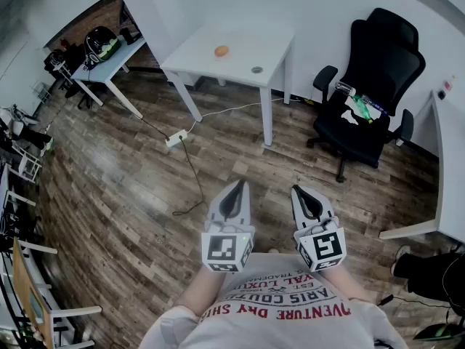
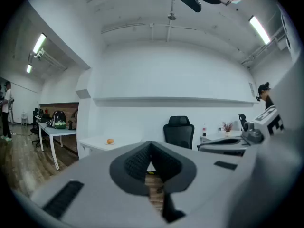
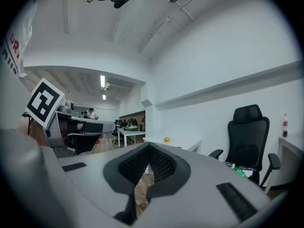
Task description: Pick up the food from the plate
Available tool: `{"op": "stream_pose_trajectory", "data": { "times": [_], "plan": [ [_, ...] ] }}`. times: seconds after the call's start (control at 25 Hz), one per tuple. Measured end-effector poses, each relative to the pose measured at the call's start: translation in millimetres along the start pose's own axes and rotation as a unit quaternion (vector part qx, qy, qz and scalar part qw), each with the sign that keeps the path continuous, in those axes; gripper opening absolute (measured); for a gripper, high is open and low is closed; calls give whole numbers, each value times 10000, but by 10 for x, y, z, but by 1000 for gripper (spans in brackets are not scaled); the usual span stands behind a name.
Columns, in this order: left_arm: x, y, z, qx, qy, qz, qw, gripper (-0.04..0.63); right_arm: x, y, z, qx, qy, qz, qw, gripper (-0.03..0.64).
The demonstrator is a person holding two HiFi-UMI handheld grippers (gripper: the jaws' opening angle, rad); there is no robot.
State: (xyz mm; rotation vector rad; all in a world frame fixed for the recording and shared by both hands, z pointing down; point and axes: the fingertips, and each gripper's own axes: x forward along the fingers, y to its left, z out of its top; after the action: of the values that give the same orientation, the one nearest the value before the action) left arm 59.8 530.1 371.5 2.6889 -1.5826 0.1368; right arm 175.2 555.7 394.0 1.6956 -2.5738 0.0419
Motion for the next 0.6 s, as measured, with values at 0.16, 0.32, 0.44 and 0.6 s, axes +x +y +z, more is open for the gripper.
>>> {"op": "stream_pose_trajectory", "data": {
  "times": [0.16, 0.32, 0.44, 0.6],
  "plan": [
    [9, -10, -50, -2, 91, -83, 9999, 5, -2, 48, -31, 16, 54, 14, 10000, 11],
    [89, -59, -82, -56, 156, -178, 9997, 5, 6, 16, -59, 97, 93, 26, 9999, 11],
    [156, -115, -100, -33, 188, -223, 9996, 5, 15, -40, -89, 178, 104, -12, 9998, 11],
    [246, -130, -146, 5, 266, -238, 9994, 5, 83, -151, -160, 298, 173, -132, 9993, 11]
  ]
}}
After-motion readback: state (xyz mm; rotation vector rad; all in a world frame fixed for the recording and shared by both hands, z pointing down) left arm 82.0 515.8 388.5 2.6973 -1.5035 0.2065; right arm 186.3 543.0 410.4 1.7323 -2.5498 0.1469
